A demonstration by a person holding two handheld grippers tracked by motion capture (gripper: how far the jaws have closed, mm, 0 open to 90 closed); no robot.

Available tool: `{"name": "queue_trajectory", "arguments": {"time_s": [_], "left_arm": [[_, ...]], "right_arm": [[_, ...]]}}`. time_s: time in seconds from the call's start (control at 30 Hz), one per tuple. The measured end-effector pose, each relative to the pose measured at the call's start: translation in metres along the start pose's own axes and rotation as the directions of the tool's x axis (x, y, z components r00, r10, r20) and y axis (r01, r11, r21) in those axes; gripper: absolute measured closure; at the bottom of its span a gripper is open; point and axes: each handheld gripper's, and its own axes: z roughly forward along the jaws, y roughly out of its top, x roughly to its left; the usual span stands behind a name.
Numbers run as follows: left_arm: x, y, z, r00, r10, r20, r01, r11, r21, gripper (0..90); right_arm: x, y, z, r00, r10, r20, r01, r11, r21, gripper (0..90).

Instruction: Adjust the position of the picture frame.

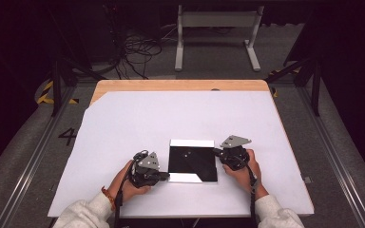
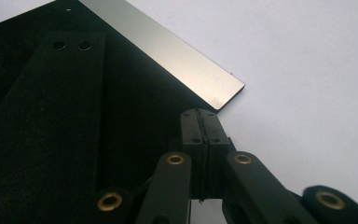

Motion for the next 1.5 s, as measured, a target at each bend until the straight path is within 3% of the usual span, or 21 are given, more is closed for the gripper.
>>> {"name": "queue_trajectory", "arguments": {"time_s": [0.27,0.43,0.63,0.77,1.0,1.1,1.33,1.5], "left_arm": [[-0.001,-0.001,0.000,0.9995,0.031,-0.009,-0.031,0.9995,-0.005,88.8],[0.000,-0.002,0.000,0.9997,0.025,-0.001,-0.025,0.9996,-0.013,88.2],[-0.002,-0.003,-0.002,0.9994,0.033,-0.012,-0.033,0.9994,-0.008,83.4],[-0.003,-0.004,-0.004,0.9986,0.053,0.007,-0.053,0.9985,-0.015,81.8],[-0.005,-0.008,-0.018,0.9955,0.065,-0.069,-0.068,0.9969,-0.039,79.1],[-0.005,-0.013,-0.026,0.9921,0.061,-0.109,-0.068,0.9955,-0.066,75.5],[-0.005,-0.025,-0.034,0.9912,0.036,-0.128,-0.047,0.9955,-0.083,64.2],[-0.007,-0.040,-0.040,0.9806,0.016,-0.195,-0.033,0.9961,-0.081,52.7]], "right_arm": [[0.000,-0.002,-0.001,1.0000,-0.001,-0.009,0.000,1.000,-0.005,90.0],[0.003,-0.005,-0.005,0.9997,-0.012,-0.020,0.012,1.000,-0.005,90.0],[0.009,-0.010,-0.013,0.9980,-0.010,-0.062,0.011,1.000,0.006,90.0],[0.014,-0.013,-0.019,0.9967,-0.019,-0.079,0.020,1.000,0.017,90.0],[0.013,-0.014,-0.021,0.9949,-0.008,-0.101,0.010,1.000,0.017,90.0],[0.014,-0.014,-0.024,0.9945,-0.043,-0.095,0.046,0.998,0.036,89.8],[0.015,-0.020,-0.036,0.9929,-0.067,-0.099,0.073,0.996,0.060,87.8],[0.015,-0.025,-0.045,0.9908,-0.072,-0.115,0.081,0.994,0.069,86.9]]}}
